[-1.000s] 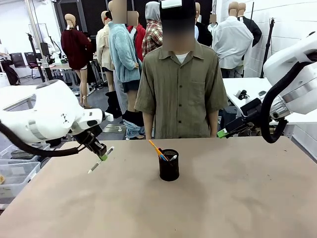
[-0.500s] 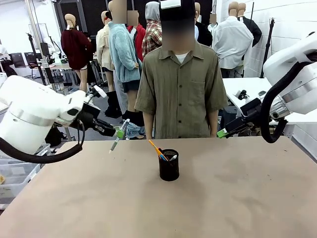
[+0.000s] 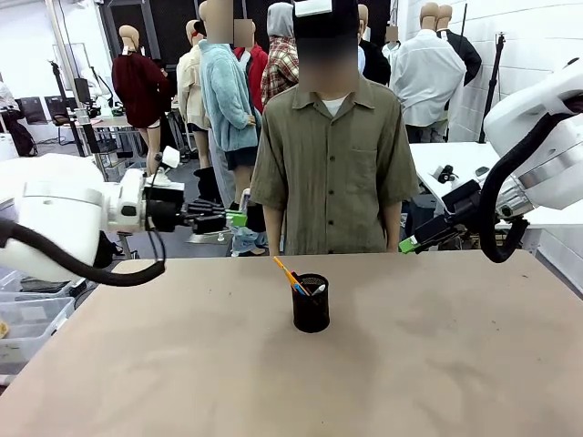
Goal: Place the pens into the pen holder.
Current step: Pick up a writing instrument from the table and place it into the Pen holder.
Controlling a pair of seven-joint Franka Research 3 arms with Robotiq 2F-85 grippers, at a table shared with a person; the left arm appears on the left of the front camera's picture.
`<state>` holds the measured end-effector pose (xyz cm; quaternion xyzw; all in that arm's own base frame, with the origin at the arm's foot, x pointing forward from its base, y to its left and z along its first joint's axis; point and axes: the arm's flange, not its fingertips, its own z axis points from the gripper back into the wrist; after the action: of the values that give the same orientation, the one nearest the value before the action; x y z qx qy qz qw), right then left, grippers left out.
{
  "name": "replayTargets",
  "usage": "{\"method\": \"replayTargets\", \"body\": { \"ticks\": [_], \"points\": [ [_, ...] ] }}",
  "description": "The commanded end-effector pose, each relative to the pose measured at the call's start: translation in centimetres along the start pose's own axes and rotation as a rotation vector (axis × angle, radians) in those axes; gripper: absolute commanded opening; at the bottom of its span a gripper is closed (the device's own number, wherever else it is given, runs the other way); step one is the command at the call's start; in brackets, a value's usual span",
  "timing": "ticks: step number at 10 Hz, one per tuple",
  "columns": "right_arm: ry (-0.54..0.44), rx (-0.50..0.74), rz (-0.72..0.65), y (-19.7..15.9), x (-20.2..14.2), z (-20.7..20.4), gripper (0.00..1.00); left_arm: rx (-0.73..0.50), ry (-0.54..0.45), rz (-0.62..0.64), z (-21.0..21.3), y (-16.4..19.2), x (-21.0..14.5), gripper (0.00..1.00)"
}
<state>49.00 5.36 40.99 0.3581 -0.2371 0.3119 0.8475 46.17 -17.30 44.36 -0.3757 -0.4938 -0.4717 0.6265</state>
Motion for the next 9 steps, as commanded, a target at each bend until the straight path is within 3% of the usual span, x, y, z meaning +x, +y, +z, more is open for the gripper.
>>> {"method": "replayTargets", "body": {
  "ticks": [1,2,3,5,7,9],
  "points": [
    [-0.025,0.018,0.015,-0.2,0.1,-0.2,0.78,-0.011,-0.061,-0.005,-3.1,0.3,0.3,0.0],
    [-0.025,0.018,0.015,-0.2,0.1,-0.2,0.78,0.056,0.003,0.002,-4.3,0.0,0.5,0.0],
    [-0.025,0.018,0.015,-0.2,0.1,-0.2,0.78,-0.016,-0.032,0.005,-1.8,0.0,0.5,0.0],
    [-0.025,0.018,0.015,-0.2,0.1,-0.2,0.78,-0.009,-0.023,0.009,-3.8,-0.2,0.7,0.0],
    [-0.025,0.018,0.015,-0.2,0.1,-0.2,0.78,-0.169,-0.092,-0.074,-6.5,-0.4,-0.2,0.0],
    [-0.025,0.018,0.015,-0.2,0.1,-0.2,0.78,-0.221,-0.116,-0.094,-9.1,0.3,0.9,0.0]
  ]
}}
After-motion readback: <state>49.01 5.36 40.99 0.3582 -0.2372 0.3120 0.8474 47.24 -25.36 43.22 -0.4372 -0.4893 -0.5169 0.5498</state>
